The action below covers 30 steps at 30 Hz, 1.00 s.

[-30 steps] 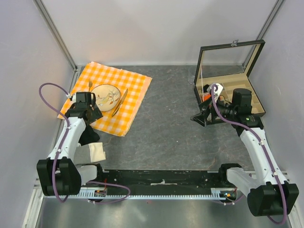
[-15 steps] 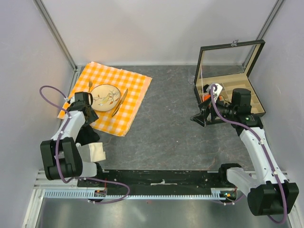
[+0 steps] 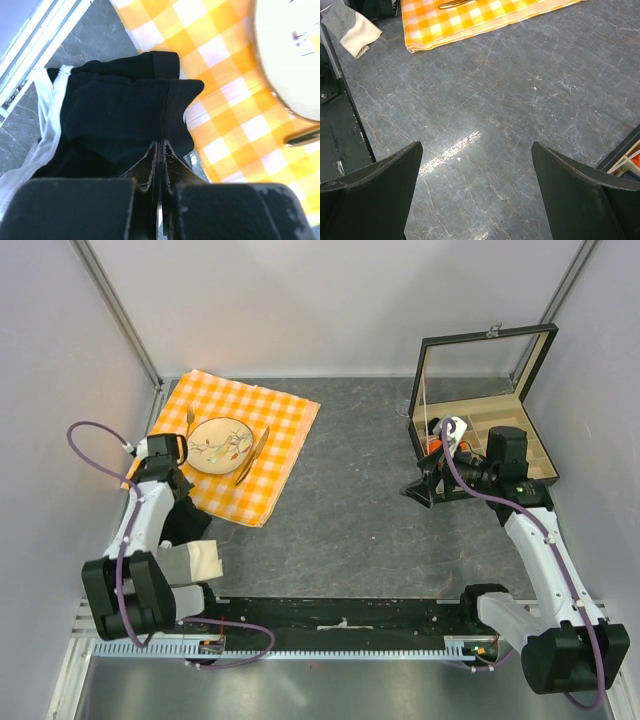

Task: Roll the underwear
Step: Pick up the underwear from the corner of the board.

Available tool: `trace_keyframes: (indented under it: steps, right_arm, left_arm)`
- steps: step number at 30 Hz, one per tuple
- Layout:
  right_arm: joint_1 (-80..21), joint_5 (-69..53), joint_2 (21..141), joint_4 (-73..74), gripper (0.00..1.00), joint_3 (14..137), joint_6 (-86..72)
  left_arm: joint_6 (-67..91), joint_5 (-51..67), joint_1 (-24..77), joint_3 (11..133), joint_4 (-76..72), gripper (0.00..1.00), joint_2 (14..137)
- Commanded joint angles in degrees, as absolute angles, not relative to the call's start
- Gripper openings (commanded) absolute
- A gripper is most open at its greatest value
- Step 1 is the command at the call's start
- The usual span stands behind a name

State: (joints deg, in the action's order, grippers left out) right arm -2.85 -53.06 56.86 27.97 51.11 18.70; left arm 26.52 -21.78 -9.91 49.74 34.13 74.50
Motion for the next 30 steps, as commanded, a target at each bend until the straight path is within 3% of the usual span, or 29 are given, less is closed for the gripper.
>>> trace_keyframes:
  steps: [1,15,30]
  right_arm:
    - [-3.0,-53.4,56.7,27.3,0.98,51.8,19.9]
    - [-3.1,-54.4,56.8,28.1,0.98,51.8,21.4]
    - [-3.1,-53.9,55.6,36.0,0.98,58.1,27.8]
  left_arm:
    - [26.4,-20.3,-10.1,51.1,34.2,0.02,67.2]
    - [23.5,-14.3,-10.2,63.1,42.7,0.02,52.1]
    - [23.4,15.5,-5.7,79.0,43.9,0.02,49.9]
